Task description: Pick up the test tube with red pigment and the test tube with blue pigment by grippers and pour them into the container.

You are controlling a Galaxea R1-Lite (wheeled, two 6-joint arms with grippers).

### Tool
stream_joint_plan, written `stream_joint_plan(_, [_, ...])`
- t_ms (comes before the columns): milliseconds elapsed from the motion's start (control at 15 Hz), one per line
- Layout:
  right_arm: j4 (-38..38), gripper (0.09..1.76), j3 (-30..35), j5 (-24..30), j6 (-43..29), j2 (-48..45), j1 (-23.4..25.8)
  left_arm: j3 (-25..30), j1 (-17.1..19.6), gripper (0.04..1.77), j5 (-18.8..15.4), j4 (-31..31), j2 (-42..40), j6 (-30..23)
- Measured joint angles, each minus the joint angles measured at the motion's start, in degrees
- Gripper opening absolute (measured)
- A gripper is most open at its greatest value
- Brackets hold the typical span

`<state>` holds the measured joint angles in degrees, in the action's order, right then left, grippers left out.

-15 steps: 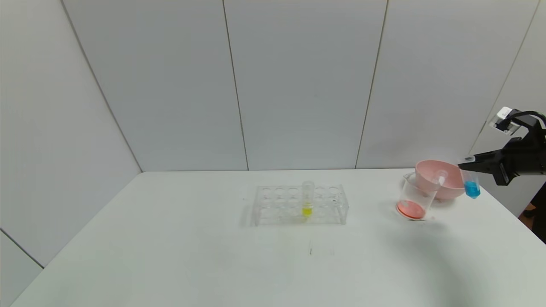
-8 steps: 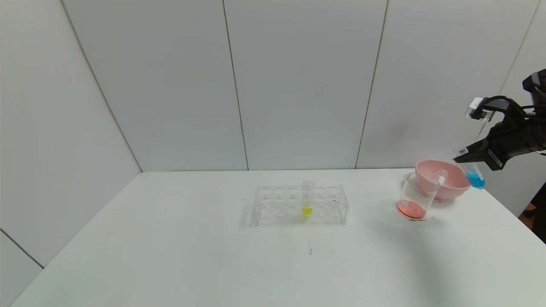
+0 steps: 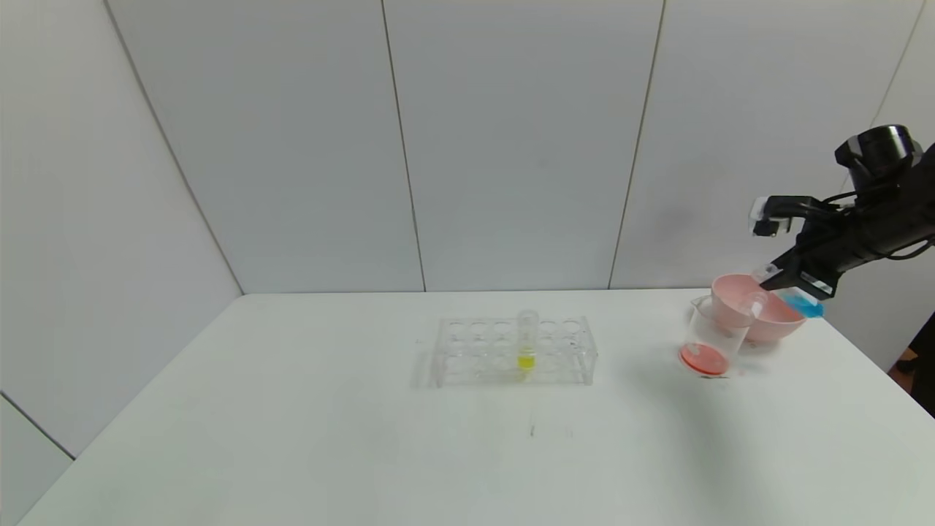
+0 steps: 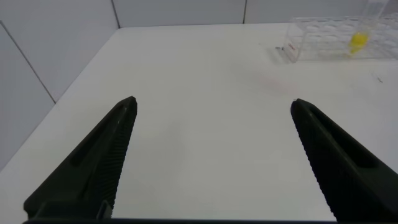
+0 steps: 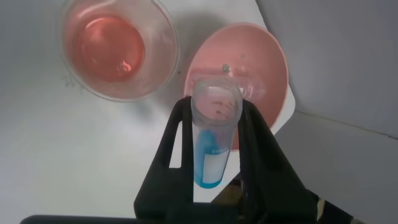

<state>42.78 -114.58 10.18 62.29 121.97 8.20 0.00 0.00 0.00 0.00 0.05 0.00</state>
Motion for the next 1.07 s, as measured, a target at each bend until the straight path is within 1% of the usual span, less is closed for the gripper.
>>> stream_joint_plan(133, [0.0,0.49,0.0,-3.6,2.3,0.4,-0.6,0.0,0.0,1.76,0.0,0.0,0.0,0.0])
stream_joint_plan(333, [0.7,0.49,0.0,-7.1,4.2,0.5,-2.0,0.0,0.0,1.76,0.0,0.0,0.0,0.0])
stream_joint_plan(533, [2.5,0.49,0.0,-9.5,5.6,0.2,-3.5,0.0,0.0,1.76,0.0,0.0,0.0,0.0])
stream_joint_plan(1067, [4.1,0.49,0.0,-17.9,8.3,0.0,-8.1,0.0,0.0,1.76,0.0,0.0,0.0,0.0])
